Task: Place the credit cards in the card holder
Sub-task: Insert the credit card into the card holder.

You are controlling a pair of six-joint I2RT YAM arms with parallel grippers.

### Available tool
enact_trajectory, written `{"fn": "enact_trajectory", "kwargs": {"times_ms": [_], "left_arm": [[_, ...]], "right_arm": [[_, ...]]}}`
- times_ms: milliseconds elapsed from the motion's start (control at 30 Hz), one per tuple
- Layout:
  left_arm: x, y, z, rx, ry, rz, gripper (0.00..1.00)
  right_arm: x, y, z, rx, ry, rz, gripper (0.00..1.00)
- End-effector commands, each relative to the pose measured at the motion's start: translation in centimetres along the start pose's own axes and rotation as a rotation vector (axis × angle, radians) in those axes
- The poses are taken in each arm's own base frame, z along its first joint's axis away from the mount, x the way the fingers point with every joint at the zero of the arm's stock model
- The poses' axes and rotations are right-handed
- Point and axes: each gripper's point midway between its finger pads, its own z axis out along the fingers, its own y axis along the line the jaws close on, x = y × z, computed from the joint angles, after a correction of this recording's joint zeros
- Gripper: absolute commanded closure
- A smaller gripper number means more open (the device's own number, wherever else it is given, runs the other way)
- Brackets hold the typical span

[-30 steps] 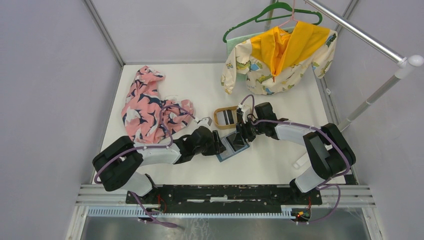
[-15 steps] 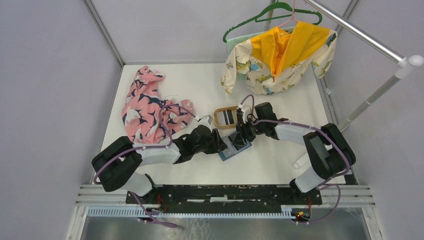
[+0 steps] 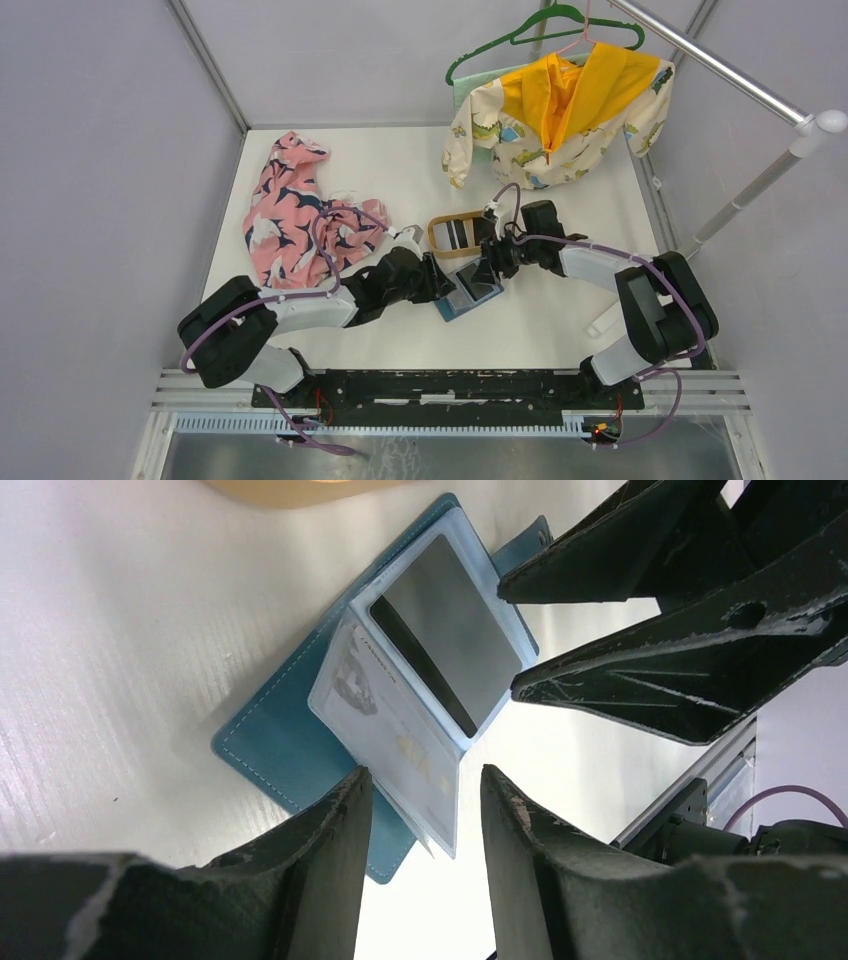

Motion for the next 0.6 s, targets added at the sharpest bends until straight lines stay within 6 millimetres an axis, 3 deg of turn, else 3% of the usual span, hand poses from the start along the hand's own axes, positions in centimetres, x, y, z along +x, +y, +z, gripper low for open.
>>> {"fn": "enact_trajectory", "kwargs": {"times_ms": [0,200,400,567], "left_arm": [[-1.6,-0.3,-0.6,-0.008,-0.065,-0.018,0.49],[-2.3,1.8,-2.5,-0.095,-0.12,0.012,0.42],[-1.9,-0.7,-2.1,0.035,-0.087,0.033,0.42],[-1.0,-1.7,-0.1,0.072,-0.027,0.037,0.57]], "right_arm": [[-1.7,-0.4,-0.8,0.003,-0.046,-0.017,0.38],[-0.8,-0.9,-0.4,-0.008,-0.018,0.028,0.39],[-0.2,-1.2,-0.1,-0.005,0.001,0.047,0.4],[0.5,-1.7,0.2,0.012,0.023,0.062,0.4]]}}
